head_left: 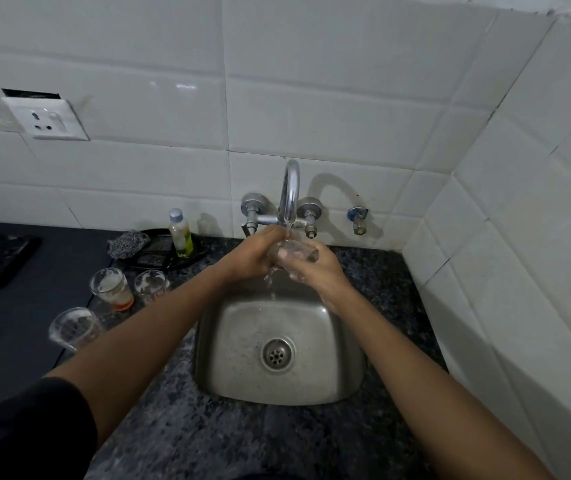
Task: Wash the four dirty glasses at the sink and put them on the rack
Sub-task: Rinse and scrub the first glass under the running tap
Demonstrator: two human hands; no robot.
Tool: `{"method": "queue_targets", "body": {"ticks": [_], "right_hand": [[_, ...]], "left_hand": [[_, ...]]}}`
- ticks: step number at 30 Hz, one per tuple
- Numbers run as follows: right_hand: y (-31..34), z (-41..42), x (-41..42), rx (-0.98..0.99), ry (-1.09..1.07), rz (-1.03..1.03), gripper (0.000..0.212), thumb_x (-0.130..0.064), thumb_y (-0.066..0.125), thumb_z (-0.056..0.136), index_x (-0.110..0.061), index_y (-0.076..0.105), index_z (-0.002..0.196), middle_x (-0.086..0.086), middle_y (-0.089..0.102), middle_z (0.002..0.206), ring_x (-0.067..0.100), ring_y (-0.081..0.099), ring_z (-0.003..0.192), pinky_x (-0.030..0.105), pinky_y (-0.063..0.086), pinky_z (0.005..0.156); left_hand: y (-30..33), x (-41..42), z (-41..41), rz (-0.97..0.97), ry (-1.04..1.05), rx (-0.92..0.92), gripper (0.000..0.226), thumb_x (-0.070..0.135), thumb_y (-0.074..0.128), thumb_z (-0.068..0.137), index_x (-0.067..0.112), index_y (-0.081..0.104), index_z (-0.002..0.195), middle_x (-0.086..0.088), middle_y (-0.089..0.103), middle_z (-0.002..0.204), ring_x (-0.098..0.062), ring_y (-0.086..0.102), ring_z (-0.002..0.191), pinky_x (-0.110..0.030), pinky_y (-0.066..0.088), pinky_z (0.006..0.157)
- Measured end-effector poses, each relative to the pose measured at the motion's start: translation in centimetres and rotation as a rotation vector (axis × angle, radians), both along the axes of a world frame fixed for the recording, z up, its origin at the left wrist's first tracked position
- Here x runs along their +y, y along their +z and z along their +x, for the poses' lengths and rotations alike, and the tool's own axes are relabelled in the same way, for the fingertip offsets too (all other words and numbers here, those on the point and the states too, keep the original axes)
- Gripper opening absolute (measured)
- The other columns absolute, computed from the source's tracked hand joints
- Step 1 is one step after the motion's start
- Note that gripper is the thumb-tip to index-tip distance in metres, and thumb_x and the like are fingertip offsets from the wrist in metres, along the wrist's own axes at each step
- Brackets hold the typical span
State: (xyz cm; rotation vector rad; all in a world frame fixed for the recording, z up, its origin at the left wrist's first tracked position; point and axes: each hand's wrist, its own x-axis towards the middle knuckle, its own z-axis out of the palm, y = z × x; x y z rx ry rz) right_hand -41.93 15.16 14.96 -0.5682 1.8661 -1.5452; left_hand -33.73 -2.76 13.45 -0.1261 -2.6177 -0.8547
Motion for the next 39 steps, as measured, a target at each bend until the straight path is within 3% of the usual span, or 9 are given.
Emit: {"method": "queue_targets", "body": {"ticks": [2,7,12,18,23,28,32,36,39], "right_hand": [[0.5,-0.1,-0.1,-0.198,0.025,-0.010,0.047,-0.038,0.084,0.086,-0.012,0.070,0.122,0.019,0.073,0.119,0.023,0.073,0.097,0.034,0.063,0.078],[-0.5,0.3,0.1,0.594,-0.010,0.169,0.060,-0.032,0.091,0.073,-0.023,0.060,0.124,-0.005,0.068,0.110,0.012,0.069,0.096,0.029,0.060,0.081],[1.2,0.3,0.3,-0.268,0.038,0.014,0.044,-0.039,0.080,0.090,-0.011,0.067,0.121,0.008,0.074,0.110,0.019,0.072,0.093,0.039,0.063,0.089],[0.1,0.4,0.3,0.499,-0.006,0.195,0.057,-0.035,0.089,0.078,-0.018,0.061,0.124,-0.002,0.070,0.108,0.012,0.069,0.095,0.028,0.059,0.081],[1.2,0.4,0.1,-0.216,0.053,0.040,0.054,-0.047,0.081,0.087,-0.012,0.066,0.125,0.009,0.075,0.116,0.020,0.072,0.094,0.036,0.064,0.082],[0.4,0.8,0.2,0.420,-0.014,0.188,0.061,-0.040,0.089,0.077,-0.021,0.058,0.126,-0.002,0.071,0.110,0.012,0.070,0.096,0.030,0.060,0.082],[2.1,1.5,0.1,-0.119,-0.013,0.019,0.038,-0.038,0.078,0.092,-0.013,0.065,0.118,0.005,0.075,0.102,0.017,0.073,0.085,0.037,0.063,0.084],[2.0,1.6,0.4,0.368,0.006,0.161,0.047,-0.038,0.082,0.085,-0.019,0.060,0.122,0.000,0.070,0.102,0.016,0.071,0.085,0.032,0.061,0.075],[1.5,1.5,0.4,0.415,0.004,0.158,0.047,-0.035,0.084,0.082,-0.024,0.058,0.118,-0.003,0.068,0.104,0.014,0.068,0.093,0.029,0.058,0.077]], "left_hand": [[-0.1,0.0,0.1,-0.001,0.000,0.010,0.050,-0.006,0.067,0.082,0.007,0.056,0.129,-0.007,0.060,0.125,-0.016,0.056,0.116,-0.027,0.049,0.097],[-0.2,0.3,-0.1,-0.010,0.017,-0.030,0.057,-0.005,0.068,0.076,0.007,0.056,0.131,-0.009,0.061,0.125,-0.016,0.054,0.116,-0.032,0.047,0.098],[0.1,0.3,0.2,-0.028,0.005,-0.018,0.054,-0.009,0.066,0.077,0.006,0.058,0.128,-0.006,0.062,0.123,-0.011,0.053,0.114,-0.023,0.045,0.096],[0.1,0.6,0.2,-0.018,0.034,-0.011,0.049,-0.001,0.072,0.080,0.006,0.057,0.126,-0.007,0.063,0.120,-0.015,0.056,0.110,-0.032,0.049,0.095],[0.4,0.5,0.4,-0.064,0.039,0.021,0.052,-0.005,0.073,0.073,0.007,0.060,0.123,-0.005,0.064,0.119,-0.019,0.057,0.113,-0.031,0.048,0.096],[-0.1,0.5,0.2,-0.025,0.074,0.007,0.049,0.007,0.078,0.075,0.010,0.060,0.120,-0.003,0.063,0.114,-0.018,0.057,0.106,-0.036,0.050,0.091],[0.1,0.5,0.2,-0.014,0.074,0.011,0.053,0.000,0.080,0.070,0.007,0.063,0.120,-0.007,0.066,0.115,-0.020,0.060,0.107,-0.032,0.050,0.092],[0.0,1.6,0.3,0.237,0.203,-0.167,0.053,0.005,0.088,0.067,0.010,0.063,0.113,-0.003,0.066,0.107,-0.021,0.065,0.095,-0.038,0.057,0.083],[-0.5,1.8,0.4,0.585,0.194,-0.333,0.060,0.004,0.087,0.064,0.013,0.059,0.116,-0.010,0.069,0.108,-0.027,0.071,0.098,-0.050,0.061,0.086]]}}
